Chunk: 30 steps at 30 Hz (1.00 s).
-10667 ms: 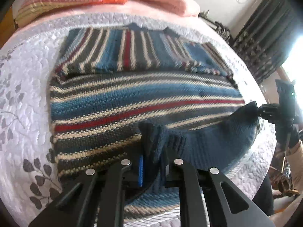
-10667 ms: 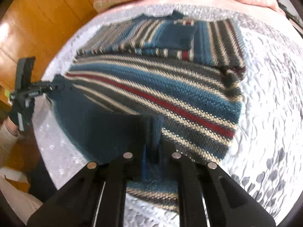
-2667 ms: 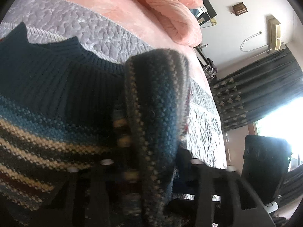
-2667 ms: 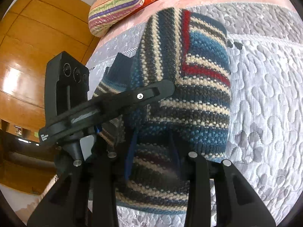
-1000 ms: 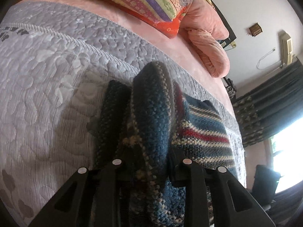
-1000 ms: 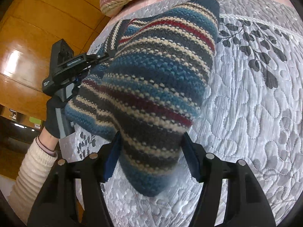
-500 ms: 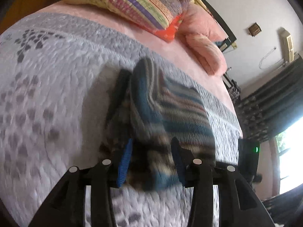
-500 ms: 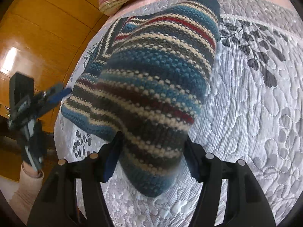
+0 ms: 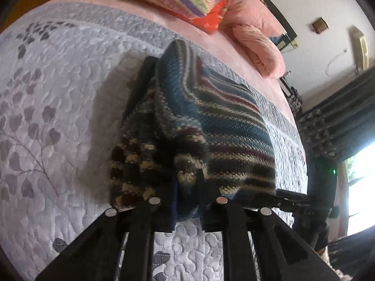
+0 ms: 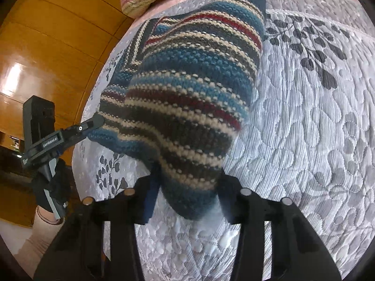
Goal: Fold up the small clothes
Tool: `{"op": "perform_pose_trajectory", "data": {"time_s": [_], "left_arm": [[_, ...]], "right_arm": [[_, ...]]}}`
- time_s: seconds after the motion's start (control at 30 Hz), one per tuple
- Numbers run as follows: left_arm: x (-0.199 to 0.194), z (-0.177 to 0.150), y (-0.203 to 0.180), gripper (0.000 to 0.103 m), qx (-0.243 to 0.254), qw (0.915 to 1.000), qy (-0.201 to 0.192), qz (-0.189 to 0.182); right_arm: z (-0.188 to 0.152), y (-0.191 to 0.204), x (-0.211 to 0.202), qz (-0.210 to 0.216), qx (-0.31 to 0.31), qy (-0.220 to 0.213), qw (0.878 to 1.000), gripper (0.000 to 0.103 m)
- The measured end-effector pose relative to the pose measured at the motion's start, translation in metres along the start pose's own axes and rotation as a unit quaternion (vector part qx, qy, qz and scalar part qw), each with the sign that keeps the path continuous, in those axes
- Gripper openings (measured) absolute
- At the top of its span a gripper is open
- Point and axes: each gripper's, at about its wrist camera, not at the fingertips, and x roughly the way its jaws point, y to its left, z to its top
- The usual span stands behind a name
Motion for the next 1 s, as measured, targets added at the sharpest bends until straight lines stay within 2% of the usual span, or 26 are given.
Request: {"op": "perform_pose_trajectory", "data": {"time_s": [0.17, 0.23, 0.33, 0.53, 0.57, 0.63, 0.67, 0.73, 0.77, 0.8, 0.83, 0.9, 1.0], "left_arm": [[-0.024, 0.004, 0.037, 0.009, -0.051, 0.998, -0.024, -0.028], [-0.017, 0.004, 0.047, 0.009, -0.048, 0.9986, -0.015, -0.018], [0.004, -0.002, 0.055, 0.009, -0.034, 0.9994, 0.005, 0.009], [0.016, -0.007, 0.068, 0.011, -0.048, 0.9988, 0.005, -0.005], [0.015, -0.007, 0.067, 0.012, -0.045, 0.999, 0.006, -0.006], [0.007, -0.007, 0.064, 0.022, -0.042, 0.999, 0.009, -0.015], [0.002, -0.006, 0.061, 0.03, -0.043, 0.9988, 0.009, -0.022], [-0.011, -0.006, 0.057, 0.035, -0.036, 0.9987, 0.001, -0.035], [-0.018, -0.004, 0.054, 0.04, -0.028, 0.9987, -0.004, -0.043], [-0.024, -0.002, 0.05, 0.05, -0.023, 0.9986, -0.012, -0.046], [-0.028, 0.003, 0.047, 0.054, -0.019, 0.9986, -0.02, -0.045], [-0.028, 0.017, 0.039, 0.056, -0.009, 0.9987, -0.031, -0.04], [-0.011, 0.046, 0.024, 0.056, 0.001, 0.999, -0.027, -0.035]], "right_arm": [[-0.004, -0.002, -0.005, 0.021, 0.014, -0.003, 1.0, 0.033], [-0.007, -0.003, -0.001, 0.021, 0.014, 0.002, 1.0, 0.032], [-0.01, -0.001, 0.006, -0.003, 0.002, 0.007, 1.0, 0.031], [-0.012, -0.001, 0.012, -0.019, -0.01, 0.016, 1.0, 0.033], [-0.012, 0.001, 0.012, -0.019, -0.011, 0.018, 1.0, 0.039], [-0.01, 0.002, 0.007, -0.017, -0.017, 0.019, 1.0, 0.041], [-0.009, 0.003, 0.004, -0.02, -0.024, 0.018, 0.999, 0.043], [-0.006, 0.004, -0.008, -0.019, -0.028, 0.006, 0.999, 0.051], [-0.004, 0.002, -0.015, -0.015, -0.027, -0.002, 1.0, 0.053], [-0.002, 0.003, -0.018, -0.013, -0.026, -0.005, 1.0, 0.053], [0.002, 0.001, -0.023, -0.01, -0.023, -0.01, 1.0, 0.053], [0.006, -0.001, -0.025, -0.012, -0.02, -0.017, 1.0, 0.053], [0.013, -0.008, -0.025, -0.008, -0.007, -0.019, 1.0, 0.053]]}}
